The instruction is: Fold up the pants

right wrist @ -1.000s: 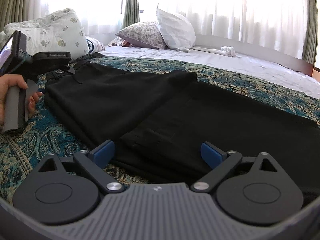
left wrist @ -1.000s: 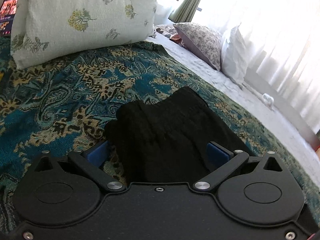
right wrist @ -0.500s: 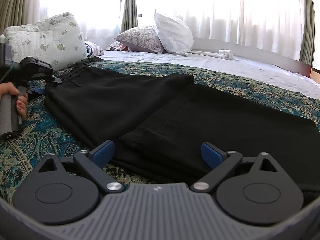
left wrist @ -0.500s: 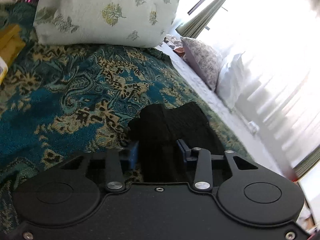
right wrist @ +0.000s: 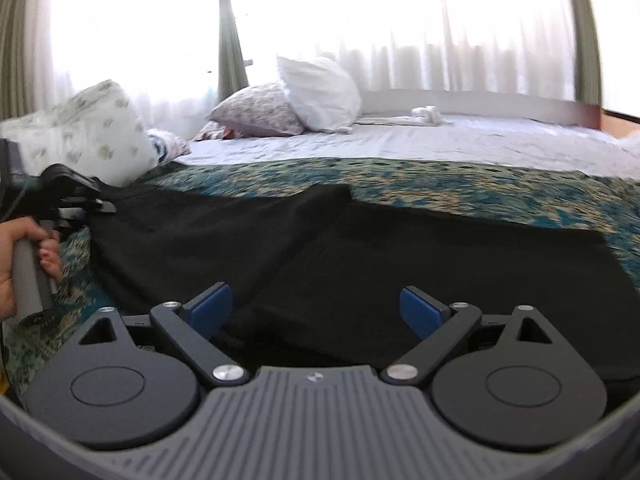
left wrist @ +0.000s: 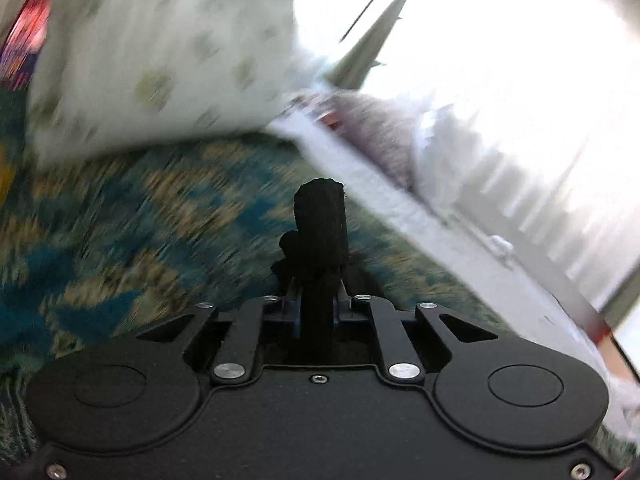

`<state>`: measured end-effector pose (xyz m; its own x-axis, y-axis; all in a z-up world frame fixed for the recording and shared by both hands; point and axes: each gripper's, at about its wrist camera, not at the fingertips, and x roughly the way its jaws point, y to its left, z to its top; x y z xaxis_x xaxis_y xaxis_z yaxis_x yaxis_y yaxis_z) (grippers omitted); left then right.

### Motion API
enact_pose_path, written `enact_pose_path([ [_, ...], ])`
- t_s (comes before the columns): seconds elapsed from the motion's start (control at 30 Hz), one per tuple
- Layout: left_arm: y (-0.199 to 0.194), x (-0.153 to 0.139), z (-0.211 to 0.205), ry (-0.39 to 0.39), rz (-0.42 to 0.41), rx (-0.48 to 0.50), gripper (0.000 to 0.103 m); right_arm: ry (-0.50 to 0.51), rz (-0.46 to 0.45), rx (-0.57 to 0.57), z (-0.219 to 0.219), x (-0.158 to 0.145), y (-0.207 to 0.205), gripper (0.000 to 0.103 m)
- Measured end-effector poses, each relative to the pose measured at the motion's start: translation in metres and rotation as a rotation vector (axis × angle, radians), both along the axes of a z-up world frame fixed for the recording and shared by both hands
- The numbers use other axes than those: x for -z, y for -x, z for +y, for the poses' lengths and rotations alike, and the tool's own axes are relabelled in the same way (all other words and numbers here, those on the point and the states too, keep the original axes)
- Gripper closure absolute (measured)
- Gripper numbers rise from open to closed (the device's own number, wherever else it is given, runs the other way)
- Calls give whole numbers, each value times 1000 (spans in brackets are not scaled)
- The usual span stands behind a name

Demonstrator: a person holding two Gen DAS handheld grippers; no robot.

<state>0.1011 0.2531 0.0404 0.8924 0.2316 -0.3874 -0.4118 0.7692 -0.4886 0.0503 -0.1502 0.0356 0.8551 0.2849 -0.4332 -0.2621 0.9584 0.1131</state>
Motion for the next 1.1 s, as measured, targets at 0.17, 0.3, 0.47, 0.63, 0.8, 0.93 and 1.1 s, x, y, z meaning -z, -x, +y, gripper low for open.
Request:
enact_pose_path([
  [0.17,1,-53,-72,-189,-95,176,92,-2,3,139,-54,-17,4,8],
  [0.3,3,-81,-176,-426,-161,407,92,-62,13,285,-110,-28,8,9],
  [0.47,5,-65,-317,-618,-165,721,91,-130,5,428,-170,-30,24,10],
  [0.63,-2,-2,-399,-668,56,982,84,-143,46,514,-209,-18,42,10],
  [0.8,33,20,-411,-686,98,1068,49,-236,81,514,-230,-5,54,10],
  [0.93,53,8,-386,-520,95,1185,44,-373,77,471,-232,1,51,10],
  [1.1,74,-22,-321,-390,34,1104,42,-362,85,412,-203,4,33,5],
])
